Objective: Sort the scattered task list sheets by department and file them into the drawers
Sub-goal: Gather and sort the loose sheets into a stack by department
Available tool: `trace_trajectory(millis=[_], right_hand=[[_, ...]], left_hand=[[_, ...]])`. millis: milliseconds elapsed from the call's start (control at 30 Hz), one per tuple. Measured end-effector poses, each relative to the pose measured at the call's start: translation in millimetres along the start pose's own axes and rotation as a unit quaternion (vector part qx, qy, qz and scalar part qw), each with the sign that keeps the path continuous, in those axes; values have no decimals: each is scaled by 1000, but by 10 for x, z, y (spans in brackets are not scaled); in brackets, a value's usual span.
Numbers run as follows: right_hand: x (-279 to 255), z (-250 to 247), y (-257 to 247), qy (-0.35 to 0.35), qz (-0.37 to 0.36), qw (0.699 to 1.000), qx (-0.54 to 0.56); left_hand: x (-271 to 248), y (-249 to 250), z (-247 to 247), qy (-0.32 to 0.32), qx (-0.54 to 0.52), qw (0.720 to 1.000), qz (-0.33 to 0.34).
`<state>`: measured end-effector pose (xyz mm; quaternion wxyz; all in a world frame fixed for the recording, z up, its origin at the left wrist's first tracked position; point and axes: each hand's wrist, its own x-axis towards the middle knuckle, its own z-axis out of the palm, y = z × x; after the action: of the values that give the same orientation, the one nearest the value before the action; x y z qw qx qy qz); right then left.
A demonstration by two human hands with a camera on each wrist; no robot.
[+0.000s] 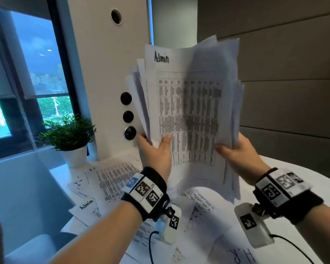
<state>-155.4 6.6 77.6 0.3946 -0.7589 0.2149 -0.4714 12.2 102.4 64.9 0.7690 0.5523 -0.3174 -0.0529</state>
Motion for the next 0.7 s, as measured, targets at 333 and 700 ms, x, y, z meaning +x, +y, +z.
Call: trace_trajectory(millis=[333, 700], right_hand=[[-159, -94, 273, 73, 33, 985, 150], [-204, -75, 210, 69, 4, 990, 119]], left_hand=[[-137, -98, -159, -116, 15, 993, 5], [-118, -93, -175, -143, 2, 990, 21]])
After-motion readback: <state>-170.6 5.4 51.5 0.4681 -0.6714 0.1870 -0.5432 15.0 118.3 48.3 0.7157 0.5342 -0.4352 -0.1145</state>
